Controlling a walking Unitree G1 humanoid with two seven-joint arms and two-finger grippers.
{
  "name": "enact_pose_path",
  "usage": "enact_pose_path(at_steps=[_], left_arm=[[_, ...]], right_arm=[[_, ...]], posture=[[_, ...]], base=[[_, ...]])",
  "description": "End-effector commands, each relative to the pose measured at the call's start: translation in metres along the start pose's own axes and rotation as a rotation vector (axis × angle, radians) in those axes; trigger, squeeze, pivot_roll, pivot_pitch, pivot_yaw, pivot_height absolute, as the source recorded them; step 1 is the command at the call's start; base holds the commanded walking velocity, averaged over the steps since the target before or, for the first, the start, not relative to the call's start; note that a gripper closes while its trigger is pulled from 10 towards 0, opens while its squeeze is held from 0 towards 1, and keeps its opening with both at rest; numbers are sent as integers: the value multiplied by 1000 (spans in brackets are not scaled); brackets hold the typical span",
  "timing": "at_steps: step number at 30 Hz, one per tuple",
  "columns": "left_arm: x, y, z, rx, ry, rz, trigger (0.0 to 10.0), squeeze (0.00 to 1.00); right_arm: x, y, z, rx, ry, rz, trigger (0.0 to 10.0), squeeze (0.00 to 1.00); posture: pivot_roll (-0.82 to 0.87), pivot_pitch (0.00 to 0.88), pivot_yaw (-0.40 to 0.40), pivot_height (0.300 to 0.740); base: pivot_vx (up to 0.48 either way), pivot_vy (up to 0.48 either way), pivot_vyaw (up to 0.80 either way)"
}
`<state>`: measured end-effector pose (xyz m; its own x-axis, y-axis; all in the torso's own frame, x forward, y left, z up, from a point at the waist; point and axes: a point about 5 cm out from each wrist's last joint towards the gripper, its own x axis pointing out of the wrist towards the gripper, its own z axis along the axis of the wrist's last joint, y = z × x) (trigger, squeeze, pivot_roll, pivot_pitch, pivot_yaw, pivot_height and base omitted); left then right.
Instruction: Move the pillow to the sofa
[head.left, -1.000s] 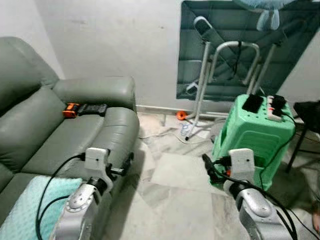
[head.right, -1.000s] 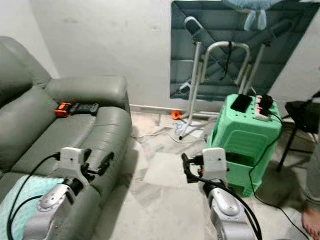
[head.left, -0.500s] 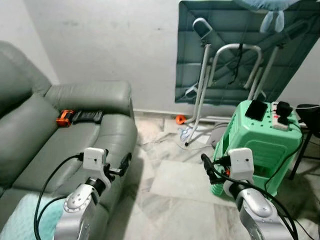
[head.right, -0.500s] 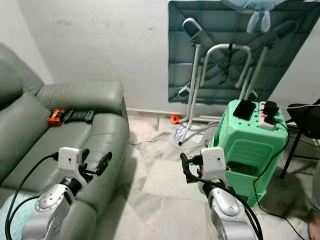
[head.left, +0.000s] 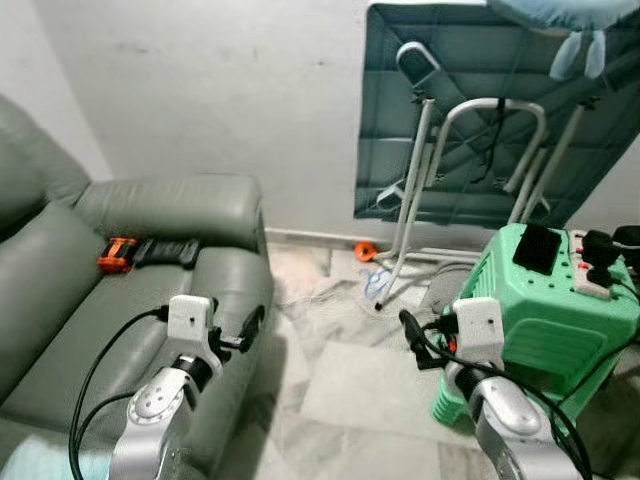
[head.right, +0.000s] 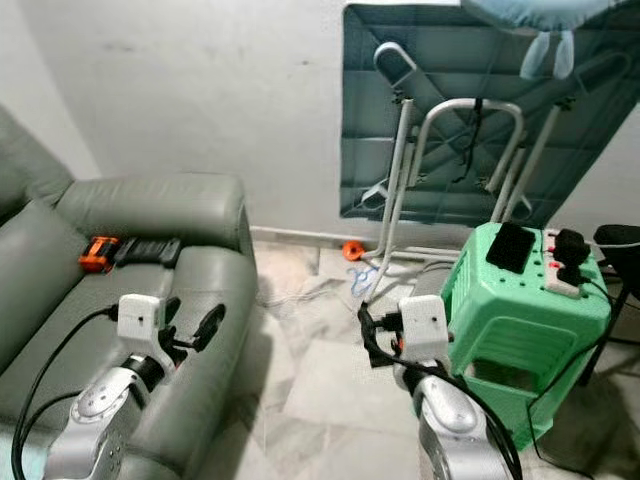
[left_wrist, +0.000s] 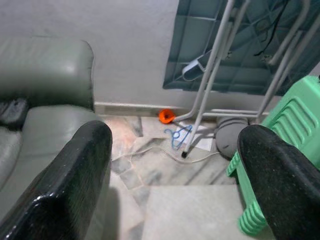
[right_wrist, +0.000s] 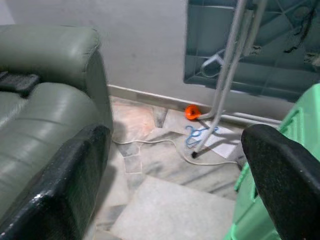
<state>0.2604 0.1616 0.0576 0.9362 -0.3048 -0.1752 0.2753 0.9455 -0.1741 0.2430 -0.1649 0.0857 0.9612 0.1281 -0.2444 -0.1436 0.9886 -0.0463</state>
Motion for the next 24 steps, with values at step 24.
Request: enact_pose_path(at_steps=[24], left_arm=[[4, -4, -1, 10, 17, -4, 10000, 0]], right_arm=[[-4, -3, 5, -24, -16, -12, 10000, 0]], posture=[[-103, 0, 44, 740]], base=[[157, 0, 253]])
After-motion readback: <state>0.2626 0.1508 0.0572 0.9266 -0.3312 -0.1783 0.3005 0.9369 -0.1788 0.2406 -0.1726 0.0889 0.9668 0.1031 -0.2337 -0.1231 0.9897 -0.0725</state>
